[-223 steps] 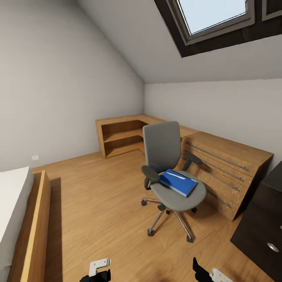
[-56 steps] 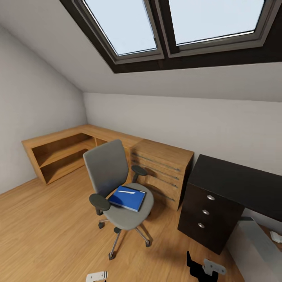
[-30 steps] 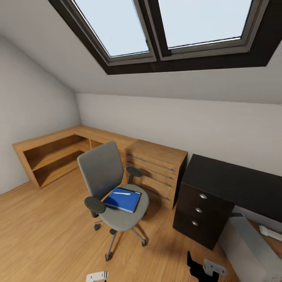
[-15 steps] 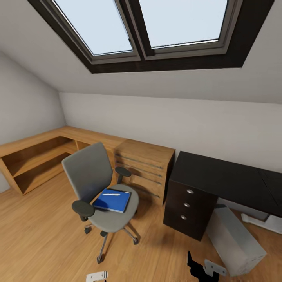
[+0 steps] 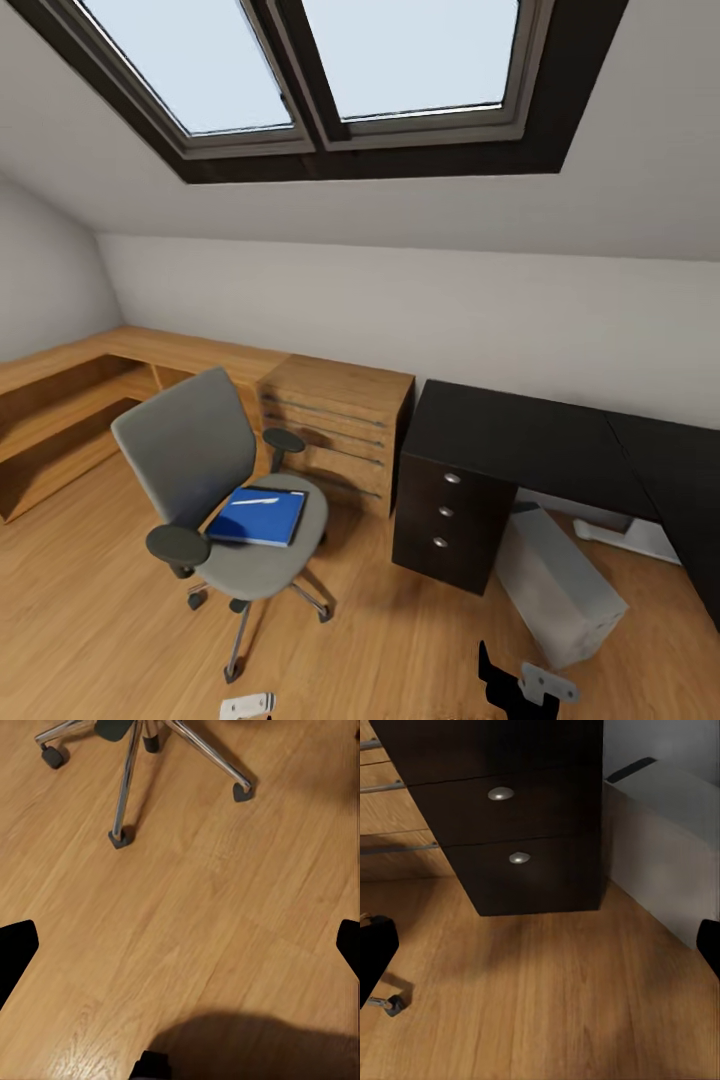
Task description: In the bedroom, organize the workspace by keeping the computer under the desk, ensuring the monitor is on the desk, placing the keyboard on the desk next to the monitor, placing the mouse on the desk next to the keyboard, moving the folder from the swivel chair onto the desk next to the mouse, stacking the notebook on top of the folder with the pen on top of the notebook, and positioning the swivel chair next to the desk.
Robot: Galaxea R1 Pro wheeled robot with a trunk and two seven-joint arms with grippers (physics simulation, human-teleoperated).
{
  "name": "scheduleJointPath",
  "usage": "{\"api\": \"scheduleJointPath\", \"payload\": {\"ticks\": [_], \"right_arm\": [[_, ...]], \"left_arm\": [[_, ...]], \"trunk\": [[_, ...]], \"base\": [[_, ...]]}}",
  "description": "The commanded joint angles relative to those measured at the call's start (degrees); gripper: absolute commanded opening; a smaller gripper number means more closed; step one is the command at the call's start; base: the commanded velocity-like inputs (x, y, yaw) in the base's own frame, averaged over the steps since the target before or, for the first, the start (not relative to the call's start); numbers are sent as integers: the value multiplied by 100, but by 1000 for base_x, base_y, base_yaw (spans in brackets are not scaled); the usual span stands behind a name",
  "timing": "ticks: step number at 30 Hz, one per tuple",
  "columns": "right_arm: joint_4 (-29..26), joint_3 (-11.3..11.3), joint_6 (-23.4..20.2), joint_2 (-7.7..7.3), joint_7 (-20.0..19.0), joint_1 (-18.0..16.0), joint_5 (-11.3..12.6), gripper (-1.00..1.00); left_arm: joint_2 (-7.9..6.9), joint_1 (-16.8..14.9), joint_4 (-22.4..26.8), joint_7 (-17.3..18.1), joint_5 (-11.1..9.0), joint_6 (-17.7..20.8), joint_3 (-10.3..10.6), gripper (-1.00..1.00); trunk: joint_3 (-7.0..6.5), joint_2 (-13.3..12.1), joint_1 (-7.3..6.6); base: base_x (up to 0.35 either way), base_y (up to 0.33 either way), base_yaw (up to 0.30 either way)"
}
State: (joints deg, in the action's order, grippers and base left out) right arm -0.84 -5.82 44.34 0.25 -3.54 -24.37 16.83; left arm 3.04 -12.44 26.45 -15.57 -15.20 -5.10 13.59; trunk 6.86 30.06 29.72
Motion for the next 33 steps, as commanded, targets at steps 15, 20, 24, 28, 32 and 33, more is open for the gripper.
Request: {"api": "scheduleJointPath", "payload": {"ticks": [15, 20, 24, 28, 32, 33], "right_arm": [[5, -27, 22, 2, -48, -6, -13, 100], [12, -19, 22, 7, -54, -6, -24, 100], [13, -17, 22, 11, -58, -6, -29, 100], [14, -12, 17, 19, -59, -6, -32, 100], [20, -18, 13, 104, -66, -6, -36, 100], [21, -19, 13, 112, -66, -6, -37, 100]], "left_arm": [[-5, -7, 0, -34, -57, -35, 47, 100], [-5, -6, 0, -34, -57, -35, 48, 100], [-5, -6, 0, -33, -60, -35, 48, 100], [-7, -5, 0, -34, -61, -35, 45, 100], [-6, -5, 0, -30, -53, -386, 33, 100], [-5, -5, 0, -29, -51, -412, 32, 100]], "trunk": [[-4, -32, -20], [-4, -32, -20], [-4, -32, -20], [-4, -32, -20], [2, -32, -20], [4, -32, -20]], "base": [[0, 0, -284], [0, 0, -287], [0, 0, -287], [34, 1, -287], [210, 13, -216], [187, 3, -51]]}}
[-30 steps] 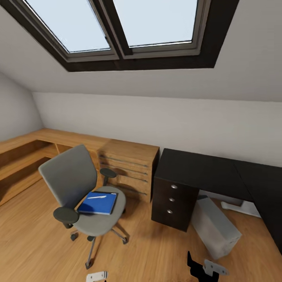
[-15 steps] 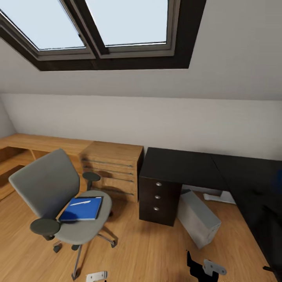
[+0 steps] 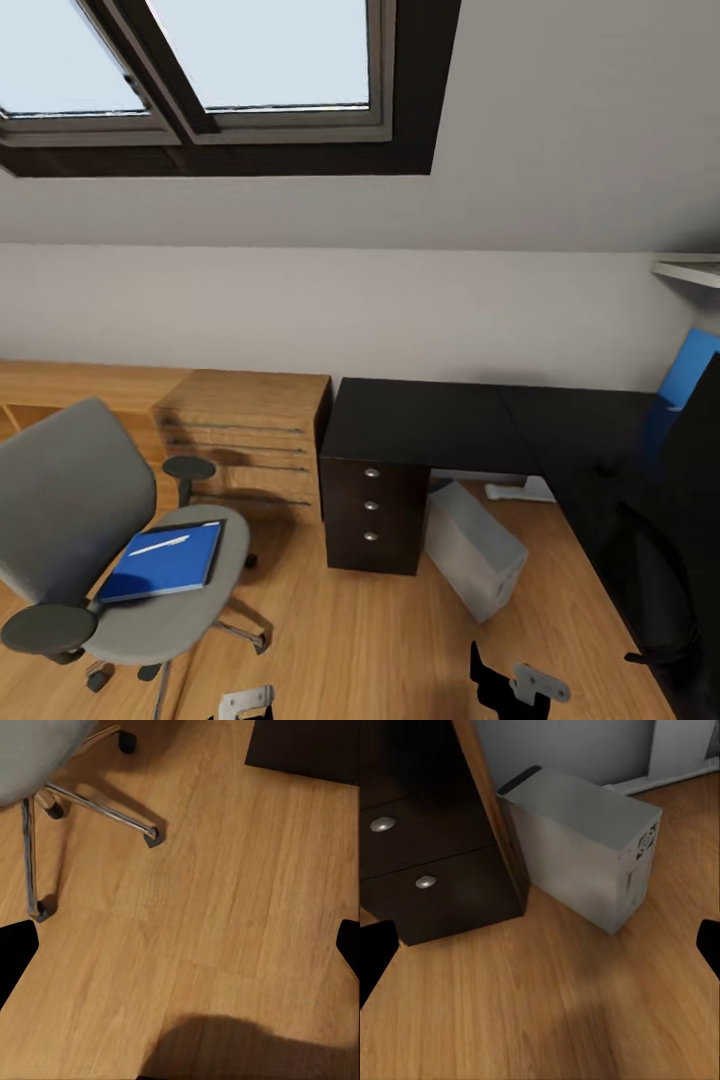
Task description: In the bedroom, organize the workspace by keeping the computer under the desk, ensuring the monitor is on the desk, placing the keyboard on the desk next to the monitor, placing the mouse on the desk next to the keyboard, moving the folder from the swivel chair onto the desk next to the mouse, stacking the notebook on top of the folder with the pen on top of the notebook, and positioning the swivel chair next to the desk.
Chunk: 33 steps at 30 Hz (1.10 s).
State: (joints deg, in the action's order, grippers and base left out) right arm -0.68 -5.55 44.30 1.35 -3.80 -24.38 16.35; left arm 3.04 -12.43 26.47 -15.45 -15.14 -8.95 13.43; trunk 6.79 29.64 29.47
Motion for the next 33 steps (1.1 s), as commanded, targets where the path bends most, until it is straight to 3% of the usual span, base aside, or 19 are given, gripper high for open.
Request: {"api": "scheduleJointPath", "payload": {"ticks": [1, 6, 7, 8, 9, 10, 11, 12, 14, 15, 16, 18, 19, 29, 33], "right_arm": [[5, -46, 17, 10, -41, -5, 10, 100], [0, -27, 17, 19, -35, -5, -81, 100], [-683, -17, 26, 26, -15, -12, -116, 100], [-1256, -29, -43, 29, 40, -13, -103, 100], [-2643, -24, -840, 32, 591, -14, -113, 100], [-3173, -15, -1351, 32, 888, -14, -125, 100], [-3446, -11, -1641, 30, 1045, -14, -130, 100], [-3990, -7, -2285, 28, 1367, -19, -137, 100], [-4497, -4, -3004, 23, 1690, -28, -151, 100], [-5075, -1, -4161, 10, 2186, -57, -204, 100], [-5203, -1, -4543, 6, 2348, -76, -228, 100], [-5584, -3, -5927, -1, 2941, -189, -309, 100], [-5746, -9, -6204, 14, 3101, -222, -328, 100], [-6008, -11, -6089, 14, 3251, -218, -351, 100], [-6021, 97, -6056, 24, 3260, -216, -356, 100]], "left_arm": [[-5, -5, -2, -38, -55, -70, 49, 100], [1, -5, -2, -23, -50, -147, 60, 100], [182, -6, 1142, -36, -47, 221, 86, 100], [219, -5, 1737, -46, -46, 757, 88, 100], [266, -5, 3250, -71, -49, 2194, 84, 100], [278, -5, 3762, -75, -50, 2618, 83, 100], [286, -5, 4007, -76, -50, 2811, 82, 100], [311, -5, 4462, -78, -50, 3161, 82, 100], [334, -5, 4841, -79, -47, 3459, 79, 100], [353, -5, 5210, -78, -53, 3798, 72, 100], [355, -5, 5286, -77, -61, 3886, 69, 100], [363, -5, 5353, -72, -92, 4170, 40, 100], [356, -5, 5325, -68, -90, 4234, 29, 100], [321, -5, 5300, -63, -86, 4288, 33, 100], [320, -5, 5260, -63, -78, 4288, 43, 100]], "trunk": [[11, 10, 4], [12, 10, 4], [12, 10, 4], [12, 10, 4], [12, 10, 4], [12, 10, 4], [12, 10, 4], [12, 10, 4], [12, 10, 4], [12, 10, 4], [12, 10, 4], [12, 10, 4], [12, 10, 4], [12, 10, 4], [12, 10, 4]], "base": [[120, 2, -32], [30, 0, -8], [0, 0, 0], [0, 0, 0], [0, 0, 0], [0, 0, 0], [0, 0, 0], [0, 0, 0], [0, 0, 0], [0, 0, 0], [0, 0, 0], [0, 0, 0], [0, 0, 0], [35, -2, 0], [269, -72, 0]]}}
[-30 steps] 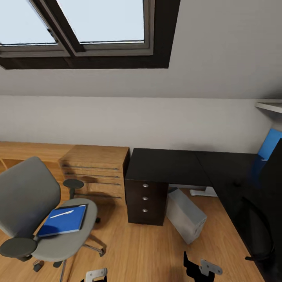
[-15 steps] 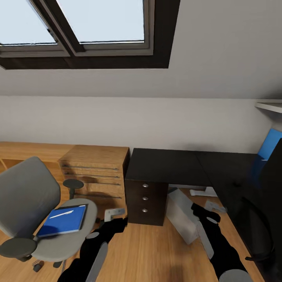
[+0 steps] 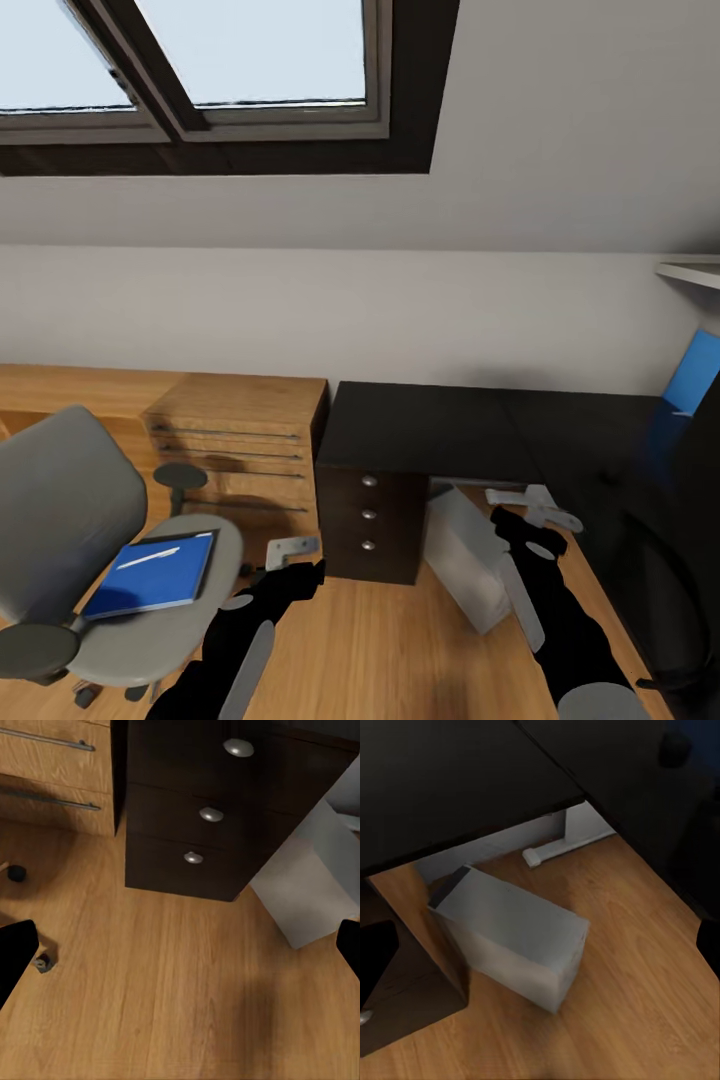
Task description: In the bedroom, organize the workspace by keeping the computer under the desk, ensuring the monitor is on the desk, placing the keyboard on the desk next to the monitor, placing the mouse on the desk next to the keyboard, moving the folder from the swivel chair onto the desk next to the mouse, stacking the notebook on top of the folder with the pen on top of the notebook, and positioning the swivel chair next to the desk.
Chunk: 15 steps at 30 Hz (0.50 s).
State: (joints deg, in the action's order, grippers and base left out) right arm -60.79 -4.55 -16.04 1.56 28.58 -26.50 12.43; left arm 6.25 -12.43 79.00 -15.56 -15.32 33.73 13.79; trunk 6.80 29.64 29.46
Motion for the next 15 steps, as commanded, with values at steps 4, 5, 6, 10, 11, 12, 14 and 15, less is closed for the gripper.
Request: {"api": "scheduleJointPath", "payload": {"ticks": [4, 5, 6, 10, 11, 12, 14, 15], "right_arm": [[-4, 27, 73, 22, 31, -2, 40, 100], [5, 25, 88, 27, 37, 4, 33, 100], [7, 25, 89, 27, 36, 4, 33, 100], [18, 25, 92, 28, 29, 5, 31, 100], [21, 25, 92, 28, 28, 5, 31, 100], [26, 25, 92, 28, 27, 5, 33, 100], [34, 25, 92, 28, 24, 5, 36, 100], [36, 25, 92, 28, 21, 5, 38, 100]], "left_arm": [[14, -5, -215, -68, -51, 13, 32, 100], [21, -5, -248, -70, -50, 11, 36, 100], [22, -5, -249, -70, -50, 11, 36, 100], [25, -5, -261, -83, -44, -2, 109, 100], [23, -5, -263, -86, -43, -3, 128, 100], [21, -5, -267, -90, -42, -5, 169, 100], [19, -5, -269, -93, -44, -2, 190, 100], [18, -5, -270, -95, -46, -2, 198, 100]], "trunk": [[11, 10, 6], [11, 10, 6], [11, 10, 6], [11, 10, 6], [11, 10, 6], [11, 10, 6], [11, 10, 6], [11, 10, 6]], "base": [[308, -112, 0], [309, -154, 0], [309, -156, 0], [302, -160, 0], [299, -162, 0], [298, -162, -23], [297, -152, -57], [291, -99, -90]]}}
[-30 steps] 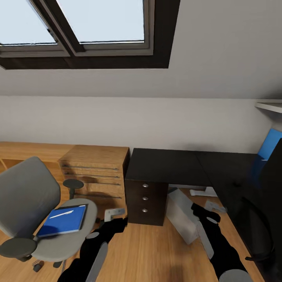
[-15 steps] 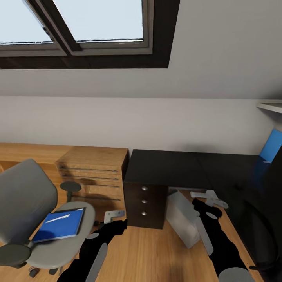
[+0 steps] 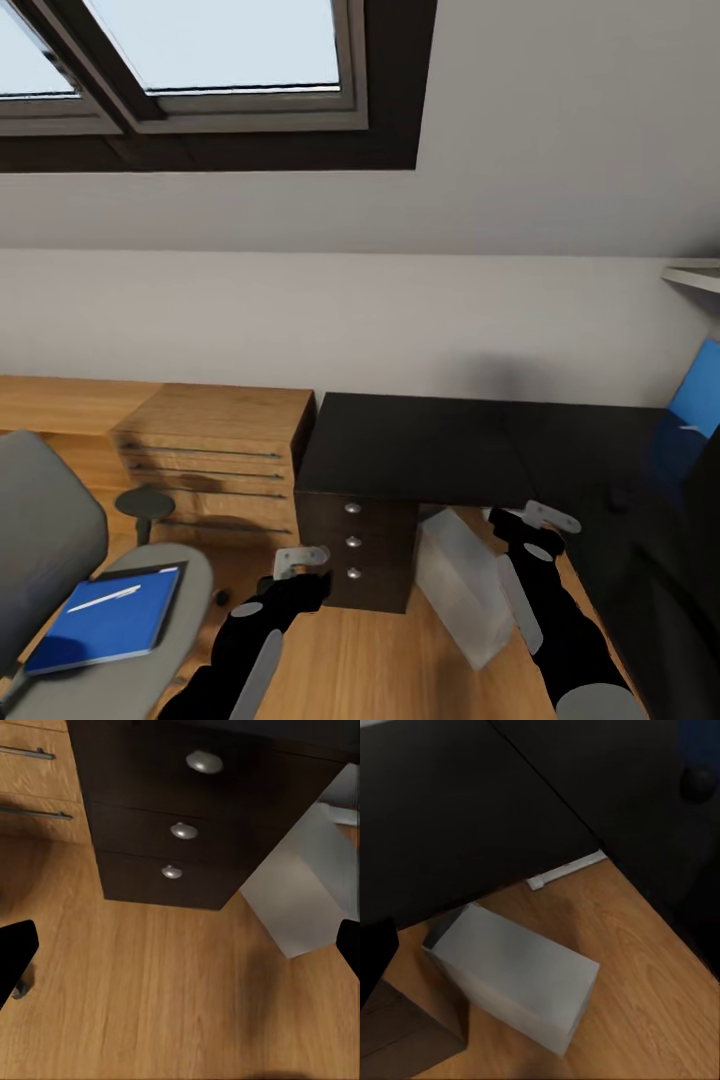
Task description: In the bedroom, organize the workspace by keeping the computer under the desk, ensuring the monitor is on the desk, placing the keyboard on the desk next to the monitor, placing the mouse on the desk next to the keyboard, moving the folder from the swivel chair onto the desk next to the mouse, stacking the notebook on top of the folder with the pen on top of the notebook, and positioning the swivel chair next to the desk.
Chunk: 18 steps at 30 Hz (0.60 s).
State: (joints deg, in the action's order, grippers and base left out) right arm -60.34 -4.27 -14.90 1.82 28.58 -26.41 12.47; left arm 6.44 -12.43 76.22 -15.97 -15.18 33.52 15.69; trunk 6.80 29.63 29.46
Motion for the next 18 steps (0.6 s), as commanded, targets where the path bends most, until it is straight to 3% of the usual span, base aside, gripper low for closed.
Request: {"api": "scheduleJointPath", "payload": {"ticks": [1, 12, 18], "right_arm": [[-7, -3, -22, 3, 19, -5, 35, 100], [8, 11, -22, 11, 16, -5, 48, 100], [8, 9, -22, 11, 19, -5, 56, 100]], "left_arm": [[-4, -5, 8, -51, -62, 17, 13, 100], [-16, -5, 13, -38, -63, 17, 5, 100], [-16, -5, 15, -38, -64, 15, -2, 100]], "trunk": [[12, 10, 6], [15, 10, 6], [27, 10, 6]], "base": [[249, -63, -102], [70, -12, -224], [258, 0, -266]]}}
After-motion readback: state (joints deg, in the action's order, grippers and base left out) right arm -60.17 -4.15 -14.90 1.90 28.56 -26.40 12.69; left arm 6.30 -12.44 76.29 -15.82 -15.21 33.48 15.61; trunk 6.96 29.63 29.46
